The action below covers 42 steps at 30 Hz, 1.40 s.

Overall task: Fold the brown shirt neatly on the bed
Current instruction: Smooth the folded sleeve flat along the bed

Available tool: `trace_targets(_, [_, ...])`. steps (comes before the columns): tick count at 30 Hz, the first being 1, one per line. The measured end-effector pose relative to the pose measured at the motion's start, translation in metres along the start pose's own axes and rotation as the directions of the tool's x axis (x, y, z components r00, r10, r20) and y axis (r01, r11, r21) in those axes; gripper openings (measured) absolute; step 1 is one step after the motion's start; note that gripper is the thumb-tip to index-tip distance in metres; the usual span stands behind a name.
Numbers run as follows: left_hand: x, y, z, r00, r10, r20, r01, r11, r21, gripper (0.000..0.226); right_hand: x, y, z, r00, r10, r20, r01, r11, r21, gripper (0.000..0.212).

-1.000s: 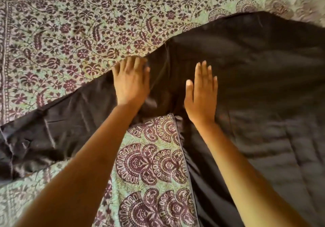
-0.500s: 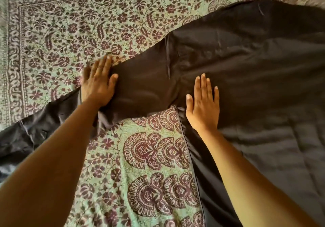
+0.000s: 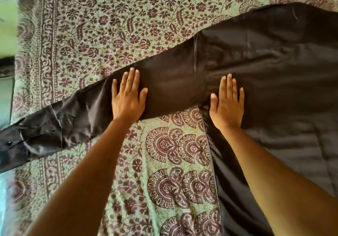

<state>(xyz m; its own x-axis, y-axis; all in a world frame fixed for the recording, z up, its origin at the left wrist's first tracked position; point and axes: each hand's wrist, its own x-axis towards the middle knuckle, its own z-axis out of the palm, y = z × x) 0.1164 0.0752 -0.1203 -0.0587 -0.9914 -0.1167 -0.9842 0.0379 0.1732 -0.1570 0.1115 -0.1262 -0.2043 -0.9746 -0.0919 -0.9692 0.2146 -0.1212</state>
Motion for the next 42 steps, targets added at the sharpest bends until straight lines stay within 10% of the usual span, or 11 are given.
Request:
trace_targets(7, [0.011,-0.068,-0.016,0.998,-0.064,0.02,0.063,0.997,0.035,0.063,0.0,-0.016,-0.013,1.0,0.017,-0.008,-0.016,0.996,0.084,0.076])
trace_targets(15, [0.009,-0.06,-0.027,0.998,-0.049,0.044,0.051,0.997,-0.065,0.051,-0.006,-0.152,0.003,0.921,-0.385,0.051,0.376,0.917,0.133,0.071])
trace_targets(22, [-0.036,-0.15,-0.047,0.857,-0.474,-0.2,0.471,0.88,-0.068,0.037,-0.01,-0.167,0.022,0.923,-0.385,-0.01,0.385,0.922,0.044,0.063])
trace_targets(27, [-0.027,-0.169,-0.058,0.944,-0.278,-0.175,0.291,0.955,0.052,0.043,-0.012,-0.171,0.021,0.924,-0.383,0.01,0.383,0.924,0.017,0.066])
trace_targets(36, [-0.014,-0.163,-0.057,0.878,-0.409,-0.248,0.438,0.896,0.071,0.044,-0.012,-0.17,0.023,0.924,-0.383,0.006,0.383,0.924,-0.003,0.064])
trace_targets(42, [-0.028,-0.061,-0.02,0.995,-0.103,0.006,0.103,0.99,-0.097,0.055,-0.012,-0.172,0.023,0.925,-0.379,-0.011,0.379,0.925,-0.003,0.063])
